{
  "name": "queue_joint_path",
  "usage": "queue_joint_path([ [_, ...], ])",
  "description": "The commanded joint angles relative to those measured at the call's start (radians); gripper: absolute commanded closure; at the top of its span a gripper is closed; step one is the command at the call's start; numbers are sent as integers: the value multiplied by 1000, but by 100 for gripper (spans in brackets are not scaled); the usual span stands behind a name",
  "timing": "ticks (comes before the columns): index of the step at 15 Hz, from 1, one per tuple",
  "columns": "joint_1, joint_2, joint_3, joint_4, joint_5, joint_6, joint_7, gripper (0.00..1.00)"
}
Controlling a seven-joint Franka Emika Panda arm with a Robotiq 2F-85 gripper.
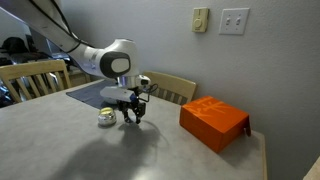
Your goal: Pick up the lid and put it on the table
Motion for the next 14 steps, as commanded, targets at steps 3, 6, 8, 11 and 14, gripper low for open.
queue_joint_path([
  [3,-13,80,15,131,7,-94,-28,56],
  [6,-16,99,16,168,9,-111,-31,56],
  [8,-22,105,21,177,12,-90,-38,56],
  [11,-38,111,31,188,19,-70,-72,56],
  [14,-51,126,40,212,29,-86,-95,56],
])
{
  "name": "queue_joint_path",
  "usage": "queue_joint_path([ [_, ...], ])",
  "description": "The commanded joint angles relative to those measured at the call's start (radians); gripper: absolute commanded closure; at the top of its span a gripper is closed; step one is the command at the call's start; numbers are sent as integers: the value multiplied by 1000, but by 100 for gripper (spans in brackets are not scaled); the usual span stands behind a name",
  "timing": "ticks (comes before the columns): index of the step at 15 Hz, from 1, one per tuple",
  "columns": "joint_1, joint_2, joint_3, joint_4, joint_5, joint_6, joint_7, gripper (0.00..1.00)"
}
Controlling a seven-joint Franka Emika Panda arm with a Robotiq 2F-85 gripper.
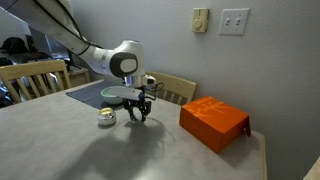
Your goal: Pick up the lid and put it on the table
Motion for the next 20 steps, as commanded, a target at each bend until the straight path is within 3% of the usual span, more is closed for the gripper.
queue_joint_path([
  [1,-39,38,30,56,27,-21,-59,56],
  [20,-42,113,30,145,33,-44,-66,56],
])
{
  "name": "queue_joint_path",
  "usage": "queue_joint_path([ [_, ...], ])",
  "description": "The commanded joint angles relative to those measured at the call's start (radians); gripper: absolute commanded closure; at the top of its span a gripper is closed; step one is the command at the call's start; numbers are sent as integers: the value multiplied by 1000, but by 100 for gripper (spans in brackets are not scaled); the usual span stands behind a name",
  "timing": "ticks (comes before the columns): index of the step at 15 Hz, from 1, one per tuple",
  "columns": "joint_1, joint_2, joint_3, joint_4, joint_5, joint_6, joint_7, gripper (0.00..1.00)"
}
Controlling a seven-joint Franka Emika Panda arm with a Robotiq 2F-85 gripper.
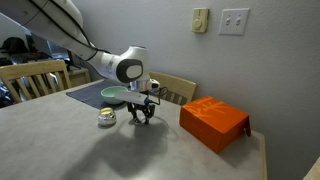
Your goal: Pick up the lid and put it on the table
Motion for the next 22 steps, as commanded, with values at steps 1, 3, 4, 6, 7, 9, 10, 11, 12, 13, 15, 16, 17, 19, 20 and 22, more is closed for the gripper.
queue_joint_path([
  [1,-15,20,12,31,10,-27,-22,11],
  [3,-17,16,12,24,10,-27,-24,2],
  [4,-17,13,12,21,9,-28,-26,0],
  [6,-18,8,11,13,8,-27,-26,0],
  [7,-17,3,8,7,6,-24,-23,0],
  [9,-16,-14,5,-15,3,0,-19,0],
  [10,-18,-25,6,-29,4,4,-23,0],
  [11,-21,-38,9,-45,7,10,-25,0],
  [12,-23,-57,12,-66,9,8,-27,0],
  [13,-23,-81,17,-92,11,2,-31,0],
  [15,-21,-154,32,-168,17,-17,-43,0],
  [16,-17,-190,38,-208,16,-23,-48,0],
  [17,-15,-242,50,-265,19,-26,-55,0],
  [19,-21,-327,84,-346,51,-74,-65,0],
  [20,-21,-365,97,-378,65,-110,-78,0],
  [22,8,-287,70,-279,48,-99,-42,0],
])
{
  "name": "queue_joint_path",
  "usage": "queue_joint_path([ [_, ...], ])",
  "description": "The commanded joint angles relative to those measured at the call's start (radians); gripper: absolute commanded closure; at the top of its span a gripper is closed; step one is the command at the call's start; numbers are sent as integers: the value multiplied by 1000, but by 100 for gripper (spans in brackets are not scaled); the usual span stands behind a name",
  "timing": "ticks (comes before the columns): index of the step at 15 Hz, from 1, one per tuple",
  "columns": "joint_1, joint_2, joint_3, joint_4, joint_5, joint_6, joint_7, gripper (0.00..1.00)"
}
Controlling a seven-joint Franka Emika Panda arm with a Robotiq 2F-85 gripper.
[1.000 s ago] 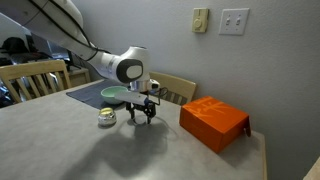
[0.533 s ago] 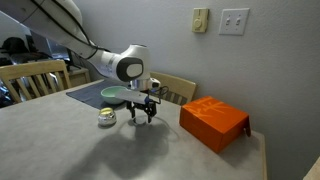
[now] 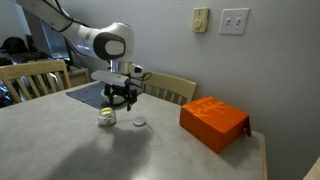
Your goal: Pick up the lid and put it on the table
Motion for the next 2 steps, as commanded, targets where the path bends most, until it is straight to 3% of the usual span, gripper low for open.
queue_joint_path([
  [1,13,-30,-8,-25,13,-11,-6,0],
  [2,14,-49,-7,-44,14,-12,-7,0],
])
